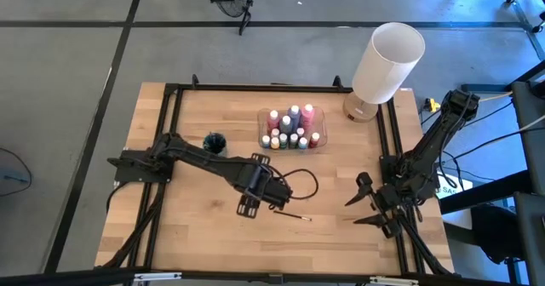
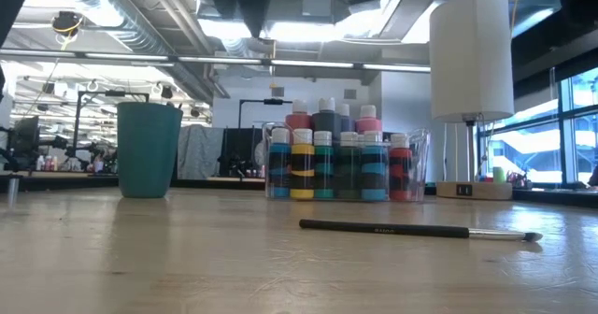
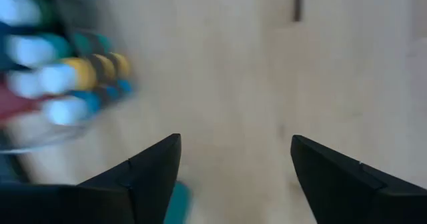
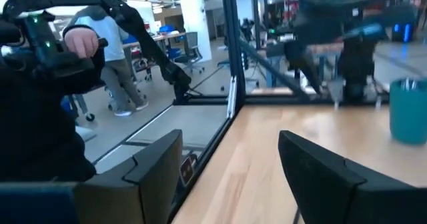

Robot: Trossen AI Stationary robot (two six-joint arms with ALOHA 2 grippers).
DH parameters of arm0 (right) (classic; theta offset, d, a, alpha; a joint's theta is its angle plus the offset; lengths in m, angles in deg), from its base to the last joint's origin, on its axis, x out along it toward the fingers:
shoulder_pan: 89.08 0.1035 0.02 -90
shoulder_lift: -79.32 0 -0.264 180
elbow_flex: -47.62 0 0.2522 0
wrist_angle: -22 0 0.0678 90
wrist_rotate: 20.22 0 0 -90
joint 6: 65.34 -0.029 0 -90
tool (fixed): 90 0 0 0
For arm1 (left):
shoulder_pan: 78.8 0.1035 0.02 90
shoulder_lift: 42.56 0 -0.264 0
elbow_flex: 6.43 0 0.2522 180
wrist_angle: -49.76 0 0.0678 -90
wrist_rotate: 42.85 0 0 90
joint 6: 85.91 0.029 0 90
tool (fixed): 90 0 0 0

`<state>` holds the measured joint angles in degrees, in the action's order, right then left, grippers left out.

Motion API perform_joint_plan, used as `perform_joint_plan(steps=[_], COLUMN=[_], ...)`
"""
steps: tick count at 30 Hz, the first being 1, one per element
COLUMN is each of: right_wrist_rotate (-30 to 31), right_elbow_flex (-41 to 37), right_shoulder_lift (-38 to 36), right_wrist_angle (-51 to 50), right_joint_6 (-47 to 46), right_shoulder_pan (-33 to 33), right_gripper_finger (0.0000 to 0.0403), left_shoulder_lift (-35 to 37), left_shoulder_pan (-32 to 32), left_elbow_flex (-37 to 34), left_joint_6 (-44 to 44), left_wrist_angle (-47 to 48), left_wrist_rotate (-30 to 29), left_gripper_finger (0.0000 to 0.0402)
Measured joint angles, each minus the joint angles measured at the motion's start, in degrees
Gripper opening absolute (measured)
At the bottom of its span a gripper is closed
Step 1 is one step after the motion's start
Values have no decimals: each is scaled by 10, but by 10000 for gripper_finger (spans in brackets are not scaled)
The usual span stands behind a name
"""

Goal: Pick & Place Paint Supplies
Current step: Put the black paint brush into the green cup

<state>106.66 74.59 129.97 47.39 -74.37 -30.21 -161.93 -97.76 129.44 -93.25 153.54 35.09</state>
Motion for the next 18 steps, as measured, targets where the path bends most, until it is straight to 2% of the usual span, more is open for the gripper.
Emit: perform_joint_plan(steps=[2, 5, 8, 11, 14, 18], right_wrist_rotate=[0, 1, 2, 2, 2, 1], right_elbow_flex=[8, 21, 24, 24, 24, 24], right_shoulder_lift=[0, 0, 0, 0, 0, 0], right_wrist_angle=[2, 2, 1, -2, -6, -12], right_joint_6=[24, 57, 82, 83, 66, 29], right_shoulder_pan=[0, 0, -1, -7, -16, -23], right_gripper_finger=[252, 252, 252, 252, 252, 252], left_shoulder_lift=[4, 13, 24, 49, 101, 196], left_shoulder_pan=[-11, -33, -52, -70, -73, -54], left_elbow_flex=[0, 0, 0, -4, -31, -100], left_joint_6=[23, 44, 46, 63, 74, 32], left_wrist_angle=[0, 0, 0, -1, 0, -3], left_wrist_rotate=[-23, -3, 5, -16, -29, -64], left_gripper_finger=[266, 232, 189, 140, 84, 12])
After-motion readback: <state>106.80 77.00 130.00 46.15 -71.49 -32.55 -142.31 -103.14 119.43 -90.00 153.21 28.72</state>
